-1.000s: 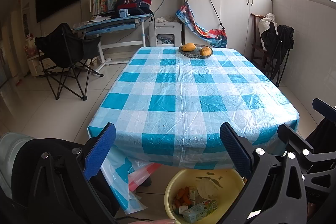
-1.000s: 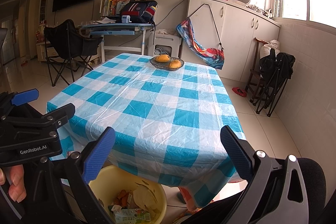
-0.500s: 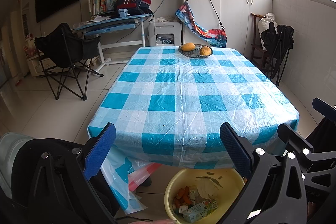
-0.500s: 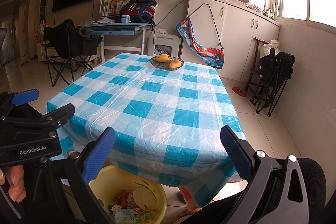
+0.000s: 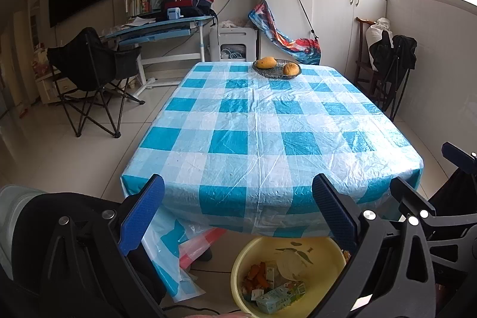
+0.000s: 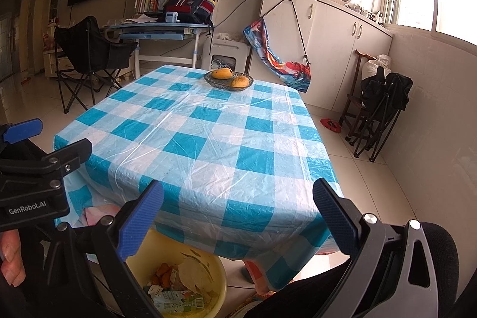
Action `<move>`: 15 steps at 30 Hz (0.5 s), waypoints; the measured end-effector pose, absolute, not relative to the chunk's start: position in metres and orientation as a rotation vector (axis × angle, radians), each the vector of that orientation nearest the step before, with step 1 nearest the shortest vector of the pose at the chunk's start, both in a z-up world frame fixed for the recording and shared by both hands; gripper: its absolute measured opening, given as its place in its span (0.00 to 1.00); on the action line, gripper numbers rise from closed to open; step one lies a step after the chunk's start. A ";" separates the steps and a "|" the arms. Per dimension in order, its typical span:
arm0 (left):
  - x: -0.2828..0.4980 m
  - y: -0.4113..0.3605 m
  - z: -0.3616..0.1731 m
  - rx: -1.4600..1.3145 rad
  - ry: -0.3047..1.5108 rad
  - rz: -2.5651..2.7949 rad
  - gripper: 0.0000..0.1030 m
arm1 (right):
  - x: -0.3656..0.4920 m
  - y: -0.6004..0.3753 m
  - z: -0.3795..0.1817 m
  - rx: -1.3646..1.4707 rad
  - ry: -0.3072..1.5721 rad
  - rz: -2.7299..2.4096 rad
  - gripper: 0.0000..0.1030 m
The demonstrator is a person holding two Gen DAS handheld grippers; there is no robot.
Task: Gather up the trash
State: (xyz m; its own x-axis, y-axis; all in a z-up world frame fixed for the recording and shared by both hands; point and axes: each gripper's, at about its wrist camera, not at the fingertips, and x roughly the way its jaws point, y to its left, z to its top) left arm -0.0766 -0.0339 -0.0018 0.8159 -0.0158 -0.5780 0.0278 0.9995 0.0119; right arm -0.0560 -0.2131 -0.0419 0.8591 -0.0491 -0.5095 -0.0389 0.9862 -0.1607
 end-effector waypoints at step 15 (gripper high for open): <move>-0.070 -0.035 -0.015 0.000 0.666 -0.031 0.93 | -0.059 -0.221 -0.037 -0.163 0.558 -0.016 0.93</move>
State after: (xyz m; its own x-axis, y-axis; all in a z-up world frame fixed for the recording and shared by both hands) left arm -0.0705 -0.0351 -0.0146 0.7861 -0.0284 -0.6174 0.0285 0.9995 -0.0097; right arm -0.0586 -0.2212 -0.0374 0.8486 -0.0594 -0.5257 -0.0291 0.9870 -0.1584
